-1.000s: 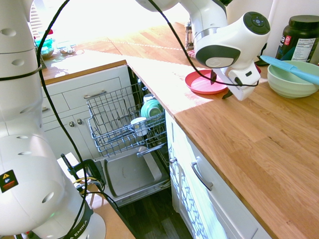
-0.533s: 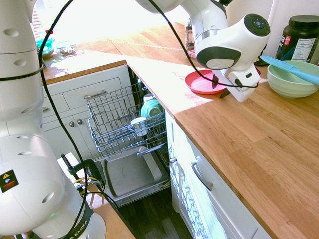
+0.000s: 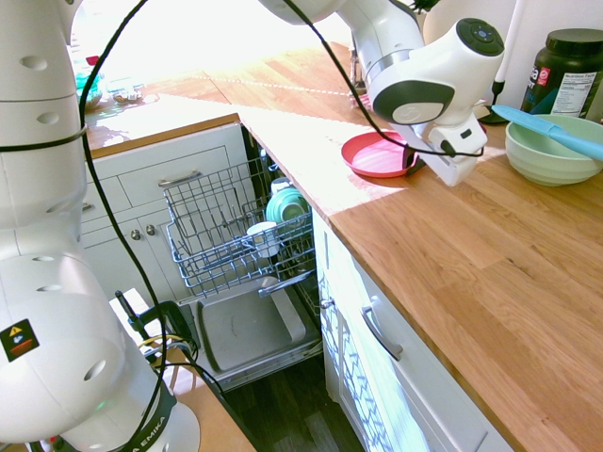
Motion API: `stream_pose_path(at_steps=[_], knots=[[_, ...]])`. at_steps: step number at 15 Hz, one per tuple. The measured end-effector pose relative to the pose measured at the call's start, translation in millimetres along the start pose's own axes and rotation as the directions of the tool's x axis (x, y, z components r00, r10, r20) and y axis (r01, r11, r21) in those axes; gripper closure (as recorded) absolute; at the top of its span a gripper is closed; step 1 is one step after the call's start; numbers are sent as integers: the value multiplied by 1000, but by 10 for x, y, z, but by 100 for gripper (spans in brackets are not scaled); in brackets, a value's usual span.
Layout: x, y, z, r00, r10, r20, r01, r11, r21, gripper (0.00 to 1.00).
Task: Put the plate in the dishwasher
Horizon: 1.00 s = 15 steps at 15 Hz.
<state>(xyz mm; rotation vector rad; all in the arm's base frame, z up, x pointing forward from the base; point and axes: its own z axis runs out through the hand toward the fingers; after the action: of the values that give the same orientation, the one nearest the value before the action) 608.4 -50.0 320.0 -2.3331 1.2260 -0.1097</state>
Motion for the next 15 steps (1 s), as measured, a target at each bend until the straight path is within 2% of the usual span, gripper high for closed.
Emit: stream_pose_path(at_steps=[4,6,7,9,11,13,15], knots=[[-50,-242,-102,998,-56,-34,56,998,-17,100],[-336,-766,-372,982,-163,-100,158,986,-48,100],[-639,-1127,-567,965,-227,-134,220,973,-69,100],[-1484,-1836,-968,918,-350,-188,332,935,-121,100],[-2442,-2263,-1189,855,-459,-240,424,886,-186,100],[-3281,-2285,-947,774,-569,-277,504,819,-273,100],[-3936,-1949,-363,678,-676,-289,569,732,-376,100]])
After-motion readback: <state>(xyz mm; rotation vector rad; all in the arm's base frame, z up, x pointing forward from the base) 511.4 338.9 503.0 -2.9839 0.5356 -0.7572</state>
